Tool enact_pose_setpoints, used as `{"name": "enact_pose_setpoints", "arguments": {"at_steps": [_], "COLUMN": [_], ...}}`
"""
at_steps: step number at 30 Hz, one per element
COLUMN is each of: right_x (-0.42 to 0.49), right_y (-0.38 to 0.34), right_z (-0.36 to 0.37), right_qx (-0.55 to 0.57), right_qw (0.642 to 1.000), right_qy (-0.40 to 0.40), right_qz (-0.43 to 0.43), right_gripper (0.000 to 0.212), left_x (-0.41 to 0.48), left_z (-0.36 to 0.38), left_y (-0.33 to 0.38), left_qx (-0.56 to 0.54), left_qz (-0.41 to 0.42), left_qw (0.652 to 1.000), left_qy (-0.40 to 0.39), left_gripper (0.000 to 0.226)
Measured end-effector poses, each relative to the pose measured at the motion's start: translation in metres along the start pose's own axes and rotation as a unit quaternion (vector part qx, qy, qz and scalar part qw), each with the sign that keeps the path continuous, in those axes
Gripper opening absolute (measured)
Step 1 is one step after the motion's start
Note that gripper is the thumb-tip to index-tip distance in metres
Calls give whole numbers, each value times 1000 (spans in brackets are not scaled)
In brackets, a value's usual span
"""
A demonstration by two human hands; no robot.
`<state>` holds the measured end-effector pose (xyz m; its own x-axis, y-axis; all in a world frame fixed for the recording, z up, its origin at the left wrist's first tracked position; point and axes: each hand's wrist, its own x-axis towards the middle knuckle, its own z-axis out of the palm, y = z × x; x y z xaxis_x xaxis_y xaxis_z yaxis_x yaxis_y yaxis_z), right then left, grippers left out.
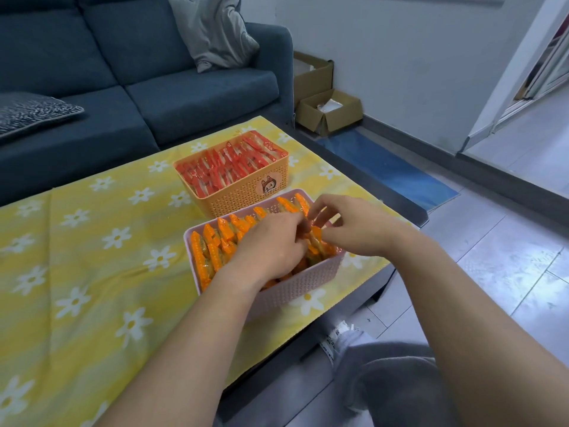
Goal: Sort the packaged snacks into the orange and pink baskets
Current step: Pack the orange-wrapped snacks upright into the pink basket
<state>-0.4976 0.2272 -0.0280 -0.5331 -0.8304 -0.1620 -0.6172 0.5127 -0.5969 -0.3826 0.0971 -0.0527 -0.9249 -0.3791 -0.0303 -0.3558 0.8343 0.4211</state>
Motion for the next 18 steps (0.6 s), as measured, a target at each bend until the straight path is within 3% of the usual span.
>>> {"name": "enact_pose_setpoints", "arguments": {"at_steps": [2, 6, 10, 12, 14, 16, 18], "right_x": [1, 13, 21, 22, 20, 19, 15], "right_y": [2, 5, 2, 5, 4, 0, -6], "right_z": [3, 14, 25, 27, 29, 31, 34], "right_qx": [-8, -137, -205, -142, -42, 41, 91], "right_qw": [1000, 990, 973, 981, 989, 987, 979], "right_qy": [2, 27, 102, 106, 71, 62, 92], "right_qz": [1, 0, 35, 83, 120, 141, 156], "right_gripper": [29, 26, 19, 35, 47, 49, 51], "left_x": [1, -1, -10, -18, -32, -43, -55], "left_z": [-1, -1, -10, -14, -21, -24, -25], "left_y": [-1, -3, -10, -20, -34, -51, -62], "left_qx": [-39, -76, -83, -35, 12, -35, -186], "left_qz": [-14, -16, -43, -124, -257, -376, -444], "left_qw": [999, 997, 995, 985, 952, 912, 866], "left_qy": [-5, -14, 41, 117, 168, 159, 133], "left_gripper": [29, 32, 28, 30, 47, 69, 76]}}
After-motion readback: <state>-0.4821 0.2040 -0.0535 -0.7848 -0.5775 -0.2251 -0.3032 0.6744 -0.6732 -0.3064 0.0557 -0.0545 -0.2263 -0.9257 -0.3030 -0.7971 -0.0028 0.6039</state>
